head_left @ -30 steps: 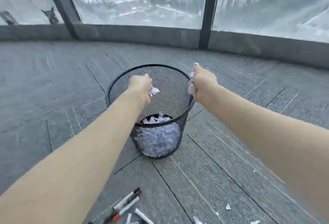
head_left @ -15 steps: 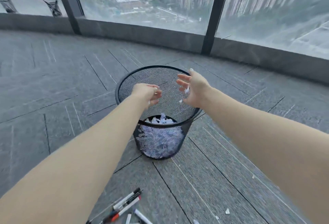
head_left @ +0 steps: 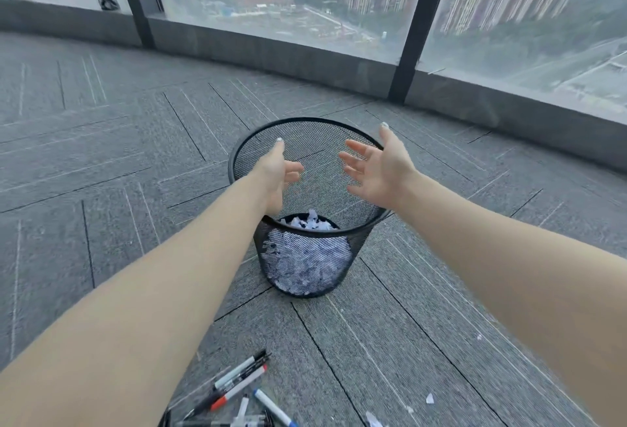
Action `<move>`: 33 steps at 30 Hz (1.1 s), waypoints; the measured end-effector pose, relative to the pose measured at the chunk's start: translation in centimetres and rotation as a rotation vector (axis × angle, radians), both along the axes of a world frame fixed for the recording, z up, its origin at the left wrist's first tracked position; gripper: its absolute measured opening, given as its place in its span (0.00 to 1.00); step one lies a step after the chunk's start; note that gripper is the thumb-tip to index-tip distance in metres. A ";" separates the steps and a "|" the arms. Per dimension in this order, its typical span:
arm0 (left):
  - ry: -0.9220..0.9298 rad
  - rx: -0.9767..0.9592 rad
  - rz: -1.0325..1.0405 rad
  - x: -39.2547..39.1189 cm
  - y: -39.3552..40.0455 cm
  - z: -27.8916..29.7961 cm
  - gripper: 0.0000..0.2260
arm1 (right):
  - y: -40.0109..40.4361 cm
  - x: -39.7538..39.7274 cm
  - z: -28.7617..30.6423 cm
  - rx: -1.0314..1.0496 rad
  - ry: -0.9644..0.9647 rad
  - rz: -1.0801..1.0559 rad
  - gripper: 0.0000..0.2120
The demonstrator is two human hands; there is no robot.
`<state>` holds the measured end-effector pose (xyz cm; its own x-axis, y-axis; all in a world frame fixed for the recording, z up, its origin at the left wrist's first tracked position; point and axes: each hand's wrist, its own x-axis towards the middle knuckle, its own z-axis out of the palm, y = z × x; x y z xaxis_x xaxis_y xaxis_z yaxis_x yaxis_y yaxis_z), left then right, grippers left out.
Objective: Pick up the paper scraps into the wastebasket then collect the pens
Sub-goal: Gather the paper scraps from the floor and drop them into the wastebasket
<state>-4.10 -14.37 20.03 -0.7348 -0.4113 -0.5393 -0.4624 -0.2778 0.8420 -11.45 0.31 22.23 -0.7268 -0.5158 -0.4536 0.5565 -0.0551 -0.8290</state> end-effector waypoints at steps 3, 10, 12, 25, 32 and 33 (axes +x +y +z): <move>0.135 0.086 -0.007 0.4 0.3 0.3 0.20 | 0.9 0.6 -0.4 -0.121 -0.066 -0.032 0.27; 0.462 -0.759 0.011 1.8 6.1 1.8 0.12 | 11.2 3.5 -3.5 -0.196 0.090 -0.431 0.08; 0.695 -1.001 -0.162 3.3 9.5 1.0 0.11 | 16.6 3.7 -7.3 0.066 0.121 -0.547 0.08; -0.398 -1.190 -1.560 9.6 22.0 -18.8 0.31 | 31.0 8.1 -24.3 1.025 0.306 -0.201 0.13; -0.433 -1.353 -1.613 10.3 22.8 -19.0 0.31 | 29.0 4.8 -25.4 1.109 0.372 -0.284 0.14; -0.433 -1.365 -1.617 10.3 22.8 -19.0 0.31 | 29.0 4.6 -25.6 1.129 0.379 -0.294 0.13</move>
